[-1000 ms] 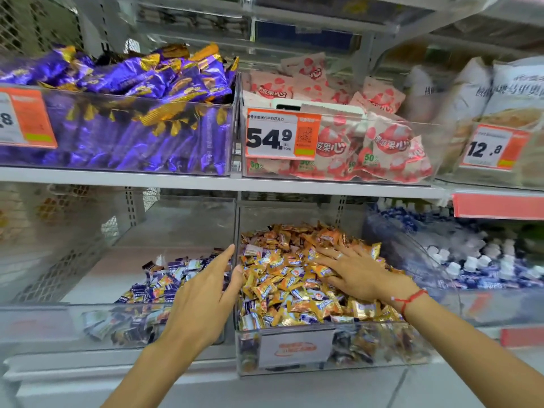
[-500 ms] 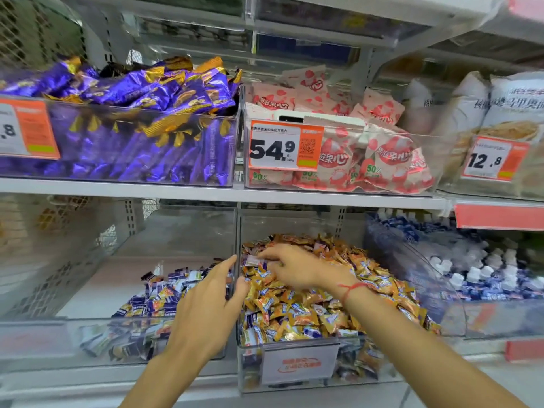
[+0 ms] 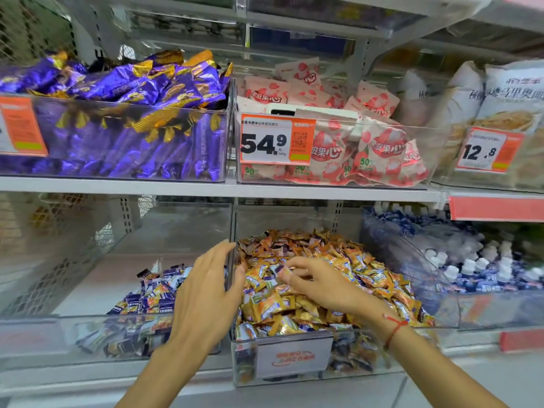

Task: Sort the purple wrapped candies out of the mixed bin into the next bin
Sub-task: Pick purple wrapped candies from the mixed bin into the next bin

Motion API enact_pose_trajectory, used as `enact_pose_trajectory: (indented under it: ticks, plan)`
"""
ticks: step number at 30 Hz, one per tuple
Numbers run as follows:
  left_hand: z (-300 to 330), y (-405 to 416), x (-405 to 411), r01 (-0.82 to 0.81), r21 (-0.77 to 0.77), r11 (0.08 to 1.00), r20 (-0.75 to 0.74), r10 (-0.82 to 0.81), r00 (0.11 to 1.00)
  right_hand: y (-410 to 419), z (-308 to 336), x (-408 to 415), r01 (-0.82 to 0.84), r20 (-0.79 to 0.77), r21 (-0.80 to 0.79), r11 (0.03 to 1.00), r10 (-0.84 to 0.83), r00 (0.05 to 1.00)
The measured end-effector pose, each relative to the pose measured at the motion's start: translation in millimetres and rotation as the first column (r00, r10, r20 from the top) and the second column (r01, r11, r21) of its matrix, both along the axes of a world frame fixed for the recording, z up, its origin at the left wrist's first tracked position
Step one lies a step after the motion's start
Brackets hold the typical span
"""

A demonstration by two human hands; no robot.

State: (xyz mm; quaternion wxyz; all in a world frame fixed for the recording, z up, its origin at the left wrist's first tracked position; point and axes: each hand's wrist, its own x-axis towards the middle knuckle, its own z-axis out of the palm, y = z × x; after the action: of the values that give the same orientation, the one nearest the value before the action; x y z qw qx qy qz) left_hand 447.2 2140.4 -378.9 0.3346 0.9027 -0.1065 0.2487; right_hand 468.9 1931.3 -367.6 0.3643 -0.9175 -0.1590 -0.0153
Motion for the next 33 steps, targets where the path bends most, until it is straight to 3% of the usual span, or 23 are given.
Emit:
enact_pose_trajectory:
  ticks: [5,8,11,14,15,17,19,21,23,25,30,33]
  plan:
    - [10.9,-22.4,-2.9,0.170,0.003,0.986,0.111,-0.169,0.979,2.4,14.5,-18.4,0.122,-0.038,0.363,0.924,-0.116,0.993]
    - [14.2,-32.6,-4.7,0.211,-0.061,0.976,0.045,-0.208,0.977,9.0,19.3,-24.7,0.132,-0.107,0.573,0.809,-0.086,0.991]
    - [19.2,-36.7,-2.8,0.235,-0.157,0.959,0.038,-0.232,0.972,13.6,21.6,-30.6,0.129,-0.177,0.668,0.732,-0.012,0.984]
    - [17.2,-37.6,4.8,0.270,-0.359,0.893,0.094,-0.253,0.963,10.6,24.2,-27.6,0.118,-0.194,0.692,0.712,0.027,0.981]
    - [16.1,-37.0,6.2,0.266,-0.407,0.874,0.103,-0.245,0.964,7.4,25.0,-23.2,0.133,-0.187,0.672,0.729,-0.006,0.982]
    - [14.7,-34.7,7.2,0.245,-0.452,0.858,0.115,-0.217,0.969,-7.5,21.7,1.9,0.261,-0.081,0.480,0.838,-0.253,0.964]
    - [16.0,-33.1,5.2,0.249,-0.455,0.855,0.107,-0.225,0.968,-30.7,16.3,39.3,0.487,0.106,0.133,0.863,-0.500,0.859]
    - [16.7,-31.9,4.4,0.260,-0.416,0.871,0.073,-0.253,0.965,-44.9,11.0,69.5,0.546,0.108,-0.234,0.804,-0.537,0.837]
    - [18.1,-30.1,6.3,0.270,-0.375,0.887,0.032,-0.278,0.960,-43.0,4.8,90.0,0.402,-0.082,-0.423,0.812,-0.476,0.876]
    - [22.1,-27.7,10.3,0.279,-0.380,0.882,-0.018,-0.308,0.951,-28.3,-0.3,98.9,0.253,-0.181,-0.479,0.841,-0.376,0.909]
    - [31.9,-22.8,17.5,0.296,-0.509,0.809,-0.107,-0.400,0.910,-18.3,-0.5,72.9,-0.034,-0.145,-0.514,0.857,-0.047,0.988]
    - [33.8,-21.2,14.8,0.303,-0.522,0.797,-0.118,-0.420,0.900,-23.6,9.9,39.5,-0.214,-0.135,-0.423,0.881,0.172,0.976]
